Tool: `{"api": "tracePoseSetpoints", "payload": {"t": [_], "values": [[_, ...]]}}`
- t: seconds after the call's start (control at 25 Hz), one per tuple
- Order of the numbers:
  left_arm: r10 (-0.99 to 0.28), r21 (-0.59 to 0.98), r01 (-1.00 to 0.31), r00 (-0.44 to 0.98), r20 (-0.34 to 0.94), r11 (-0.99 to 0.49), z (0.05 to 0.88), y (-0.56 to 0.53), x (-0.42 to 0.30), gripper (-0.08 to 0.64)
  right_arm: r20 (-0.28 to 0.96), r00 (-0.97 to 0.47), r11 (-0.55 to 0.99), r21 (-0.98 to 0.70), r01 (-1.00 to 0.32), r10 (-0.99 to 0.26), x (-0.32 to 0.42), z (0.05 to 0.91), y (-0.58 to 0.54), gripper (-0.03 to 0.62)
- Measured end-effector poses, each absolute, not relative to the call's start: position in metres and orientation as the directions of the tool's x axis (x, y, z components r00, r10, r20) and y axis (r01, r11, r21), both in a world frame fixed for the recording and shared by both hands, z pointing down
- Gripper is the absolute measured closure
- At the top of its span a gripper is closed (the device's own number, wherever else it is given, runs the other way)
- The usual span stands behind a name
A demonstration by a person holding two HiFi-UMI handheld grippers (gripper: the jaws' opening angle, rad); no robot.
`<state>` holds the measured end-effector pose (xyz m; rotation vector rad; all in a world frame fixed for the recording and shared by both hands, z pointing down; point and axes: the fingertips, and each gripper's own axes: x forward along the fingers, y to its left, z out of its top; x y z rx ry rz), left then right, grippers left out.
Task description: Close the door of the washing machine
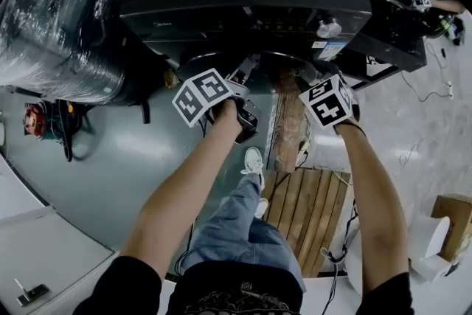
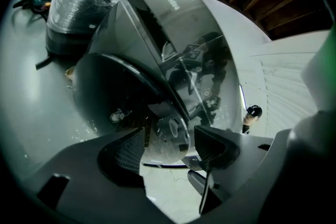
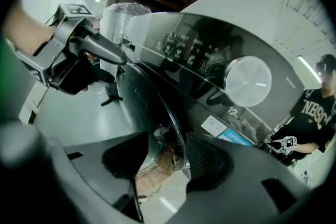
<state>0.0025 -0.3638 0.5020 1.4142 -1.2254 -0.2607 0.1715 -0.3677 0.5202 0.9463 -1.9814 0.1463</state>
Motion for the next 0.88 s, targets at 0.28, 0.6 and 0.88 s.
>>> {"api": "tracePoseSetpoints", "payload": {"t": [0.28,0.6,0.88], "values": [[-0.782,0.814,-0.574,0.462,0.418,0.096,0.443,-0.333,0.002,0.249,0.718,-0.332,0.649,0.214,-0.73,-0.611,0.161,0.458,-0.335,0.382],[-0.764,0.708,-0.703,0.492,0.417,-0.067,0.375,-0.274,-0.016,0.268,0.645,-0.41,0.625,0.137,-0.768,-0.645,0.122,0.386,-0.279,0.41],[-0.773,0.543,-0.811,0.483,0.412,-0.217,0.317,-0.245,-0.042,0.314,0.564,-0.467,0.613,0.09,-0.785,-0.681,0.085,0.322,-0.25,0.445]]}}
